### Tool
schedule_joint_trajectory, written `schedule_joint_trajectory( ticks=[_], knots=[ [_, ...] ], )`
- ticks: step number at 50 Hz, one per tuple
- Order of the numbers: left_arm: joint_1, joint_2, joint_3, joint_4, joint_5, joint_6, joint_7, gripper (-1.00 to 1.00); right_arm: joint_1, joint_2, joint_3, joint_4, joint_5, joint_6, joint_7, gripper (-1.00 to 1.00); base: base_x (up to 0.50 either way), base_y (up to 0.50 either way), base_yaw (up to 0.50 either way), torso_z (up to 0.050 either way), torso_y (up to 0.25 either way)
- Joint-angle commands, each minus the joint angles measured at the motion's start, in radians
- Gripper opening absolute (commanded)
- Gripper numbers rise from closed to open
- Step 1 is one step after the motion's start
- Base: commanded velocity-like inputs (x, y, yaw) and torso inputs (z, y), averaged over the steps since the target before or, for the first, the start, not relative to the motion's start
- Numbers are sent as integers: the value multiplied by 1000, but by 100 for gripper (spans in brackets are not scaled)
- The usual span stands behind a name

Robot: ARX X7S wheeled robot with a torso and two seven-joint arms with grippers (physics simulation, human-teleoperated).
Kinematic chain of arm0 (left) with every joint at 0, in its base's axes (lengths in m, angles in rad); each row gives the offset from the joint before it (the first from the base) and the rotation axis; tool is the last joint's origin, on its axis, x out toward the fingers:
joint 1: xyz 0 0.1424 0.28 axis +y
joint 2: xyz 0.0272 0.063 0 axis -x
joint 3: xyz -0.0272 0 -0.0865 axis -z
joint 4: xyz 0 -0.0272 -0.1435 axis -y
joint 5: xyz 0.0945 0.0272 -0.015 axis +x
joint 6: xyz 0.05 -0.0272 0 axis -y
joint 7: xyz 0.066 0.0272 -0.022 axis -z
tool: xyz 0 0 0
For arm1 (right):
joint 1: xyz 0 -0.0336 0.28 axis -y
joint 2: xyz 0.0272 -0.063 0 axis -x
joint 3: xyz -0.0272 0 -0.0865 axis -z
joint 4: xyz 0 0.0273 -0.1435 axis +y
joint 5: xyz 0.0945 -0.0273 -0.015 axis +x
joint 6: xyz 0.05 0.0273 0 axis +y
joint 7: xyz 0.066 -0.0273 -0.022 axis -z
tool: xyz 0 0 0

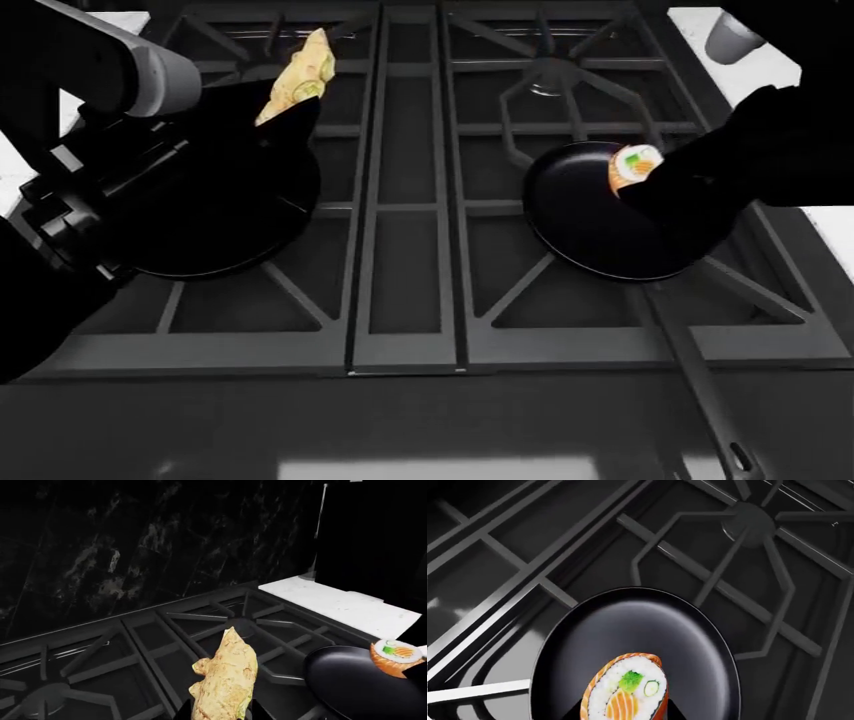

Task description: Place both pans onto different burners. Then place the ginger and the sushi on different pans.

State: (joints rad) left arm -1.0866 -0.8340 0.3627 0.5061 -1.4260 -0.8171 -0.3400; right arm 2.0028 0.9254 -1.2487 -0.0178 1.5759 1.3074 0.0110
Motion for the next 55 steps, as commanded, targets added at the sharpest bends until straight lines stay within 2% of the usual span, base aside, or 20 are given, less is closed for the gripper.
schedule_joint_trajectory(
  ticks=[1, 36, 37, 55],
  knots=[
    [-3, 1, 2, -1, -4, 2, -6, -100, -32, -27, -28, 38, -84, -34, -60, -100, 0, 0, 0, 0, 0],
    [20, -8, 0, -19, -11, 13, -2, -100, -73, -68, -67, 45, -147, -64, -102, -100, 0, 0, 0, 0, 0],
    [20, -7, 0, -18, -11, 14, -1, -100, -72, -70, -68, 46, -149, -64, -104, 100, 0, 0, 0, 0, 0],
    [23, -18, -8, -7, -20, 19, -4, -100, -28, -51, -30, 7, -100, -44, -59, 100, 0, 0, 0, 0, 1]
  ],
)
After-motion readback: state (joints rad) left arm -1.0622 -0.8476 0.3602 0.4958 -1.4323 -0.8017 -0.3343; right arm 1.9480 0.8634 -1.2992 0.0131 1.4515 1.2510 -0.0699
